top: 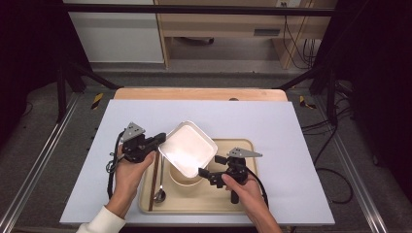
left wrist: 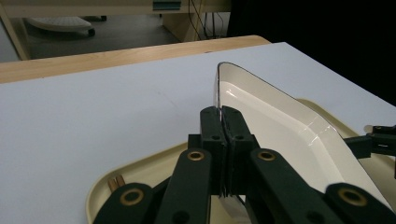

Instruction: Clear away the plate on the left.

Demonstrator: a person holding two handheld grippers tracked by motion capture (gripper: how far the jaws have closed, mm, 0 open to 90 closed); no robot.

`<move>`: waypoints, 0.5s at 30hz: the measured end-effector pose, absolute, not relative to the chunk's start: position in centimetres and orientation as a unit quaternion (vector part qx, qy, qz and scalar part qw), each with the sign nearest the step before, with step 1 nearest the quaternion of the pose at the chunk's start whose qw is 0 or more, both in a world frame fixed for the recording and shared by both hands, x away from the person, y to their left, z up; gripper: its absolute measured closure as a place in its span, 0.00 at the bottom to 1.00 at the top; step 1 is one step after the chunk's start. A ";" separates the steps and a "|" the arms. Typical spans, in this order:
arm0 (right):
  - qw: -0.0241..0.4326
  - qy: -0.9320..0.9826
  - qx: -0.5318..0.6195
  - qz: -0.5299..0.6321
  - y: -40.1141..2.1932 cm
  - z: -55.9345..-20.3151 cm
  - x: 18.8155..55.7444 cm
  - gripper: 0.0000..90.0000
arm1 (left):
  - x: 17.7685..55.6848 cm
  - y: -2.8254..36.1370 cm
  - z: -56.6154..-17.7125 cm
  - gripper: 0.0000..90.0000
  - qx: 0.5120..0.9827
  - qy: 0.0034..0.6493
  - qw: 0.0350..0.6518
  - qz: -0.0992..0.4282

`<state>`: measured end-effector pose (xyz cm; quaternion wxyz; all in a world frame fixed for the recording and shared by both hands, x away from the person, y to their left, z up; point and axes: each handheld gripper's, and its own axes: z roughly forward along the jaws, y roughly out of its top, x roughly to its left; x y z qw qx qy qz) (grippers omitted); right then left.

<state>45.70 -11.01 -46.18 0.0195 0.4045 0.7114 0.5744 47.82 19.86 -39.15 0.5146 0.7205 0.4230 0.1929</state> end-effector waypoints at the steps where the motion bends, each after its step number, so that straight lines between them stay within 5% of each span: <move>1: 0.020 0.712 0.406 0.573 -11.0 -46.2 45.8 0.10 | 47.8 19.8 -39.2 0.99 0.721 0.421 0.515 0.194; 10: 0.058 0.705 0.404 0.580 -11.6 -44.5 45.1 0.18 | 47.4 19.4 -39.2 0.99 0.712 0.417 0.532 0.189; 15: 0.089 0.704 0.402 0.578 -11.5 -42.6 44.9 0.34 | 46.9 18.5 -38.9 0.99 0.708 0.410 0.542 0.191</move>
